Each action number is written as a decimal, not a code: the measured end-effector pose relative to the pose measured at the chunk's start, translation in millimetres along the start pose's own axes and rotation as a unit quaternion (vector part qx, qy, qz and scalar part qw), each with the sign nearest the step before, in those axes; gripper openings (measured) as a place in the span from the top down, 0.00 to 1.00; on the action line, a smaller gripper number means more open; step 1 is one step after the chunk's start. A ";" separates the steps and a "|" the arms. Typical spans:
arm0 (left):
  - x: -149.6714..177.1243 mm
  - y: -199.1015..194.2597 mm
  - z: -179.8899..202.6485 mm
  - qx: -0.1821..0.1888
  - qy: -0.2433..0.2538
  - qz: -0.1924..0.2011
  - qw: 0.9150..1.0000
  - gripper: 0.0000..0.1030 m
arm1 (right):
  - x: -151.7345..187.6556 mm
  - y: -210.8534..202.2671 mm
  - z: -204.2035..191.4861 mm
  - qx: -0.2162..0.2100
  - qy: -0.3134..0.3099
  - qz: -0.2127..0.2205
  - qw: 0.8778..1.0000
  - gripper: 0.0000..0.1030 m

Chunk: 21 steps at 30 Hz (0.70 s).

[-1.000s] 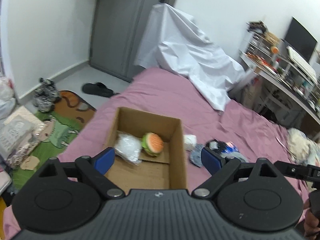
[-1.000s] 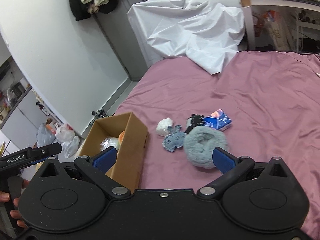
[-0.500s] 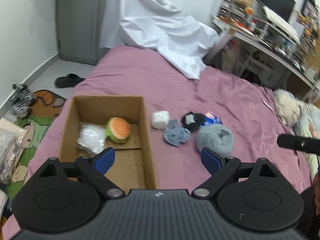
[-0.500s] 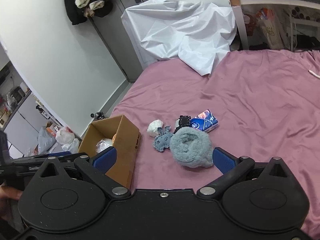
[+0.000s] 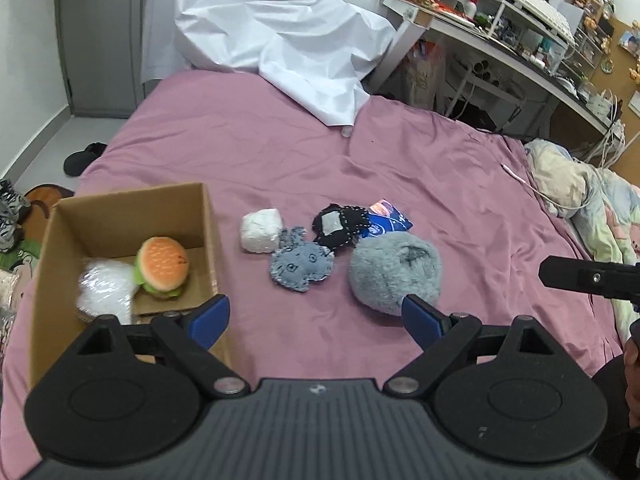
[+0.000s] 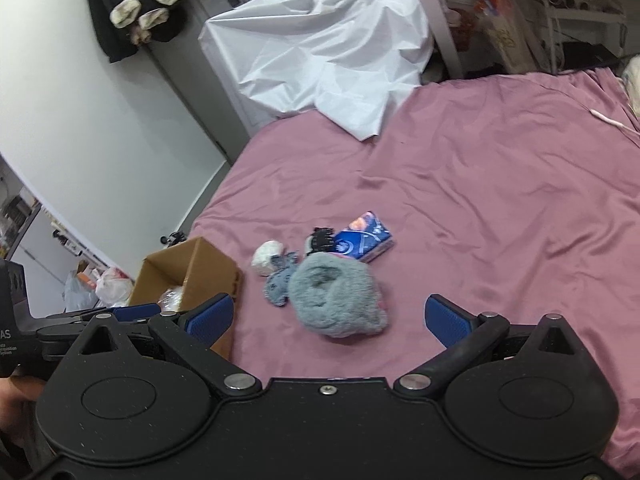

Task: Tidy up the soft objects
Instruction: 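Move the right tool to the grey fluffy plush and grasp it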

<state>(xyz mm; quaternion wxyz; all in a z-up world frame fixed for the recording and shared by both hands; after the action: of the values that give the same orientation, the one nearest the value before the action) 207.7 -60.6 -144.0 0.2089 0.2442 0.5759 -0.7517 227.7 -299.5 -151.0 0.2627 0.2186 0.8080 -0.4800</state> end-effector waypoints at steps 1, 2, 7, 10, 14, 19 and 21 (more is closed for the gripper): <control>-0.4 3.1 2.1 0.000 0.004 -0.001 1.000 0.11 | 0.0 1.5 2.9 0.002 0.001 0.001 1.000 0.00; -1.7 6.6 4.1 -0.003 0.009 -0.002 1.000 0.11 | 0.1 3.3 5.1 0.004 0.000 0.002 1.000 0.00; -3.7 20.7 13.3 -0.005 0.023 -0.010 1.000 0.11 | 0.4 14.0 11.5 0.000 0.002 0.002 1.000 0.00; -4.9 31.7 19.5 0.006 0.027 -0.018 0.999 0.13 | 1.5 21.7 15.1 -0.001 0.007 -0.003 1.000 0.00; -5.7 45.0 25.3 0.006 0.026 -0.023 0.999 0.19 | 4.6 33.3 17.4 -0.004 0.008 -0.014 1.000 0.08; -6.7 60.6 29.5 0.018 0.014 -0.031 0.999 0.36 | 7.6 48.3 24.8 -0.004 0.017 -0.031 0.999 0.22; -7.4 66.9 31.7 0.024 0.011 -0.034 0.999 0.43 | 9.1 54.5 28.8 -0.001 0.025 -0.037 0.999 0.26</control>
<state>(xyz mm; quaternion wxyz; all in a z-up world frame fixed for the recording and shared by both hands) 249.3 -107.8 -183.7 0.1709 0.2371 0.5680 -0.7694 259.9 -300.0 -204.3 0.2250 0.2000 0.8223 -0.4829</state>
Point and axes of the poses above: each gripper's, at about its wrist camera, not at the fingertips, and y roughly the way its jaws point, z to its right, x to its underside, the point moved 5 cm from there along y, roughly the way its jaws point, and after that the axes turned 2 degrees about -y, right-handed, at the moved point
